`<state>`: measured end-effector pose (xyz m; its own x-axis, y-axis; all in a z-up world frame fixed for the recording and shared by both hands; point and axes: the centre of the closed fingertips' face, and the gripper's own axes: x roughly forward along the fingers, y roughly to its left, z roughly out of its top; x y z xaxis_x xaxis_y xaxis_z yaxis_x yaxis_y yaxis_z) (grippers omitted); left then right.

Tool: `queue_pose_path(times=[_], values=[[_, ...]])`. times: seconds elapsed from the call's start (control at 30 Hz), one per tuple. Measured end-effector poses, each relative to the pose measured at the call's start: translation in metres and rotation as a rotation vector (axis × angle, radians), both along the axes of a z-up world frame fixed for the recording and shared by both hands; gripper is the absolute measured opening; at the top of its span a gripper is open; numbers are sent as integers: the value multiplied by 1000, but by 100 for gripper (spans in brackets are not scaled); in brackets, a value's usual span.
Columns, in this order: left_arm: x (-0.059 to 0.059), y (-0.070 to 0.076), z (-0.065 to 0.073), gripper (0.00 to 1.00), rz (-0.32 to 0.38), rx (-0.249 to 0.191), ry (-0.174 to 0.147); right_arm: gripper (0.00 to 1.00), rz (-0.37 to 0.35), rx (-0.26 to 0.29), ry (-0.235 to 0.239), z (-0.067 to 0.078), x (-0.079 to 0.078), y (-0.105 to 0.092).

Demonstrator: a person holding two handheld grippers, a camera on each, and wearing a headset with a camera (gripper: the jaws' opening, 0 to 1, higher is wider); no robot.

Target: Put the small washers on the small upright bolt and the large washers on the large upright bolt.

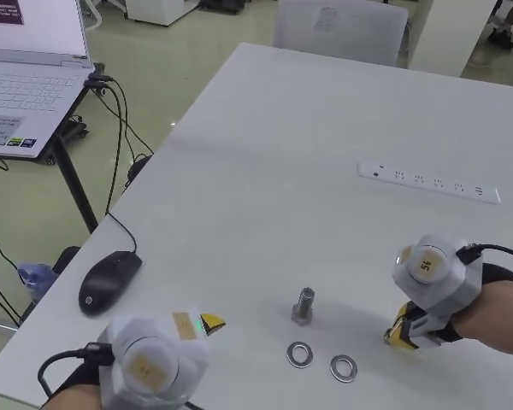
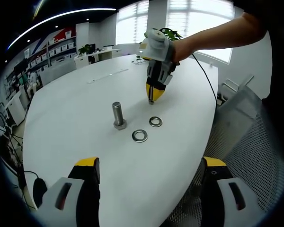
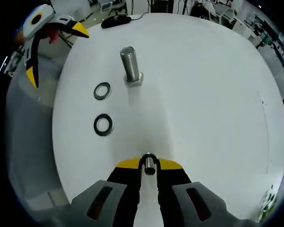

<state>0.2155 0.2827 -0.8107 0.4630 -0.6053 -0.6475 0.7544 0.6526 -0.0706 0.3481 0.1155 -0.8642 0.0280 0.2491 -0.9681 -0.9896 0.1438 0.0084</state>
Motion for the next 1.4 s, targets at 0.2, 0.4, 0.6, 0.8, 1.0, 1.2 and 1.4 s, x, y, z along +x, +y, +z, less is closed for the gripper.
queue_pose_path(times=[0.2, 0.4, 0.6, 0.8, 1.0, 1.2, 1.4], values=[[-1, -1, 0, 86, -6, 4, 2, 13, 3, -1, -1, 0, 0, 0], [-1, -2, 1, 86, -5, 4, 3, 13, 9, 2, -5, -1, 1, 1], [-2, -2, 1, 86, -4, 3, 4, 17, 16, 7, -13, -1, 2, 1], [-2, -2, 1, 86, -5, 5, 3, 21, 22, 16, -13, 1, 1, 1], [-2, -1, 5, 86, -7, 4, -3, 23, 28, 21, -29, 9, 3, 3], [1, -1, 14, 86, -19, -3, -28, 24, 0, 50, -45, 21, 5, 5], [0, 5, 14, 87, -30, 9, -19, 26, -28, 67, -69, 34, 1, 4]])
